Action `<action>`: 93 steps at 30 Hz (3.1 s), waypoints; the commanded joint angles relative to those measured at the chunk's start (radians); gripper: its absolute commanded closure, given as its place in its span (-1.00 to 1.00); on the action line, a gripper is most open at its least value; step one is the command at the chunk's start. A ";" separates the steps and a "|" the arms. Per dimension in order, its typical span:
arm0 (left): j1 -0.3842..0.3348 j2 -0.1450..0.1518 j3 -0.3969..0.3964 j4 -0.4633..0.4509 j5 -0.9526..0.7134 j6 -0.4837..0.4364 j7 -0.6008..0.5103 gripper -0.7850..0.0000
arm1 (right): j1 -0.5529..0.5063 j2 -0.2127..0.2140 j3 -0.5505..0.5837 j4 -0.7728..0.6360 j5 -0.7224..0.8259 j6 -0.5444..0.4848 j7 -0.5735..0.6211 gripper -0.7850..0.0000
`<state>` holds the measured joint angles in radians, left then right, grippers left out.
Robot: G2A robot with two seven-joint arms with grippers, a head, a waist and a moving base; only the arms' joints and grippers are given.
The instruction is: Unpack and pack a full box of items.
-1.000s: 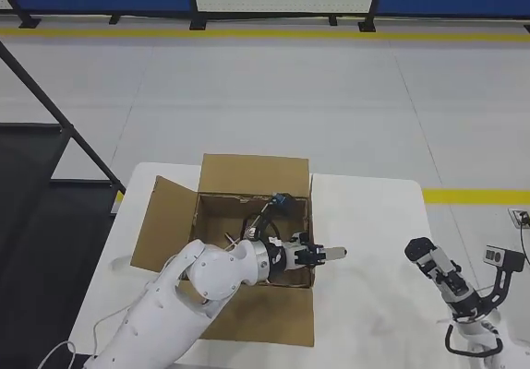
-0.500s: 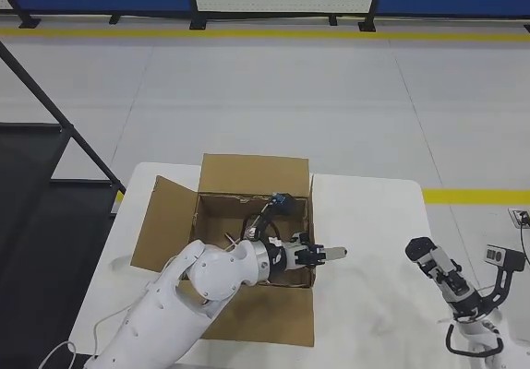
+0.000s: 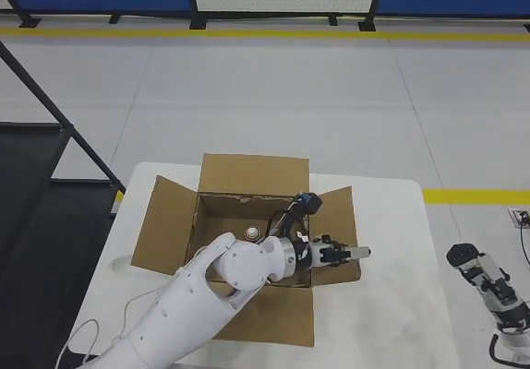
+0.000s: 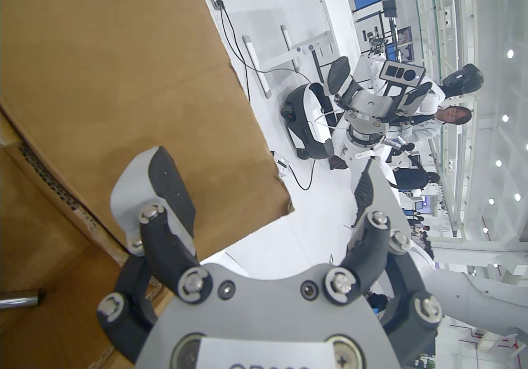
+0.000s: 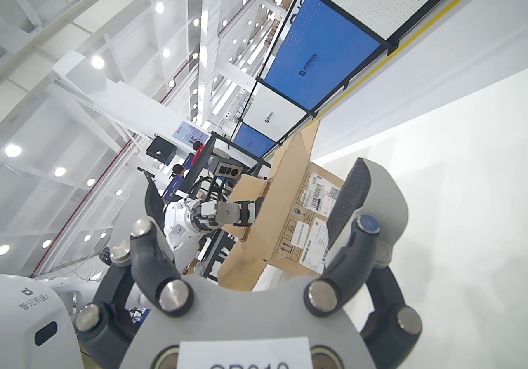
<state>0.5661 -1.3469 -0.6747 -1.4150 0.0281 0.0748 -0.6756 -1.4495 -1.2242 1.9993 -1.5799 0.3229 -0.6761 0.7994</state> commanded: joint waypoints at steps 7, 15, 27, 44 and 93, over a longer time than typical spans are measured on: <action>-0.067 -0.066 0.080 0.155 -0.064 -0.018 -0.002 -1.00 | -0.023 0.012 0.050 0.005 0.049 -0.005 -0.028 -1.00; -0.097 -0.109 0.108 0.246 -0.087 -0.041 -0.013 -1.00 | -0.032 0.017 0.077 0.003 0.095 0.007 -0.096 -1.00; 0.000 -0.054 -0.085 0.085 -0.014 -0.058 0.039 -1.00 | -0.019 0.015 0.040 -0.121 0.072 -0.002 -0.223 -1.00; 0.825 0.125 -0.858 -0.728 0.165 -0.037 0.060 -1.00 | 0.084 -0.013 -0.362 -0.518 -0.641 0.167 -0.433 -1.00; 1.157 0.134 -1.289 -0.778 -0.181 -0.169 0.159 -1.00 | 1.073 -0.219 -1.353 0.358 -1.210 0.579 0.436 -1.00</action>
<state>1.7228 -1.2125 -1.9641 -2.1925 -0.1530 -0.0947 -0.5170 -0.3825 -1.4378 0.6555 -1.2479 -0.8885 -0.0990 1.2372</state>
